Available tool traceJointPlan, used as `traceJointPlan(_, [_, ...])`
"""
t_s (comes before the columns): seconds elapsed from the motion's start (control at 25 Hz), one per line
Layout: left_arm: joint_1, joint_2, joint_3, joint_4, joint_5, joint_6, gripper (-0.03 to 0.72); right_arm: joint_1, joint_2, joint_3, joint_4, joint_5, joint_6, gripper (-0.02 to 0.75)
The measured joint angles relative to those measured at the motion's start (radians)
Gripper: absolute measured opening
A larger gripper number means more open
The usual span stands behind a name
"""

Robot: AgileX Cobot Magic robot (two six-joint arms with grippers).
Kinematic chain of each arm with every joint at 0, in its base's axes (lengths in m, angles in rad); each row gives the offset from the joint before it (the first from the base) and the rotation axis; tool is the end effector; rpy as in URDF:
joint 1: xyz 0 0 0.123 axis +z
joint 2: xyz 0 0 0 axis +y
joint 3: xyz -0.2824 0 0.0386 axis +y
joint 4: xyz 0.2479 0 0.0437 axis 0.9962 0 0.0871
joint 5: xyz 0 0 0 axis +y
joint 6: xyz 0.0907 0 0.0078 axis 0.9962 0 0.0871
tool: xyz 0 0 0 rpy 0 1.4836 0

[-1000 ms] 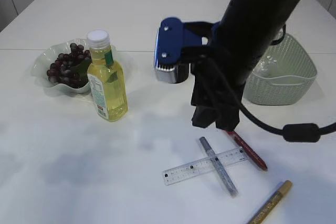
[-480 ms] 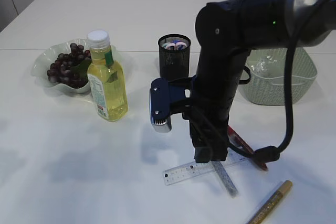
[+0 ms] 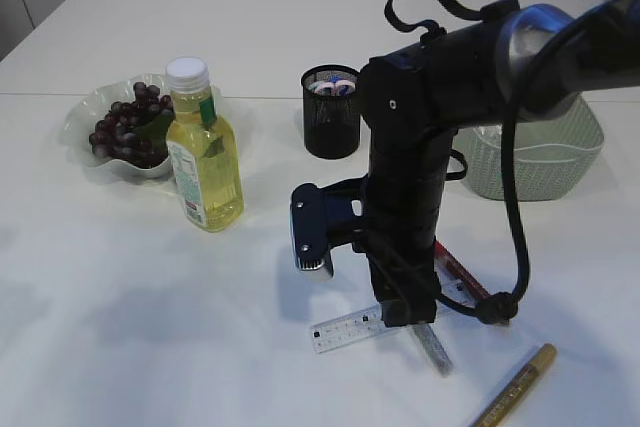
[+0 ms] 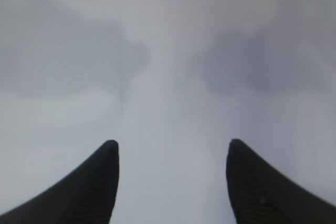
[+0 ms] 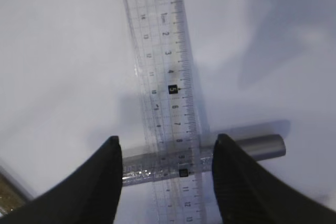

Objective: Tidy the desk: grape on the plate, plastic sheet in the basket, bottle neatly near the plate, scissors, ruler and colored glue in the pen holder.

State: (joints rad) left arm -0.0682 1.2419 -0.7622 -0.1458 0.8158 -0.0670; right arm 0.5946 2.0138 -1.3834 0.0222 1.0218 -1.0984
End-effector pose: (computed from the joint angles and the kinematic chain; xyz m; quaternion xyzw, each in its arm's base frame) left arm 0.2167 -0.0245 0.2426 -0.0389 0.9810 -0.0732 0.1752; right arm 0.3158 0.2156 0.1597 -0.7451 0.6669 0.0085 0.0052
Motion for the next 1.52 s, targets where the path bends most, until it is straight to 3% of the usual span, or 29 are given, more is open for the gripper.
traceJointPlan(1.52, [0.0, 0.0, 0.0, -0.002, 0.0, 0.0, 0.425, 0.0, 0.089, 0.0, -0.015, -0.047, 0.0, 0.439])
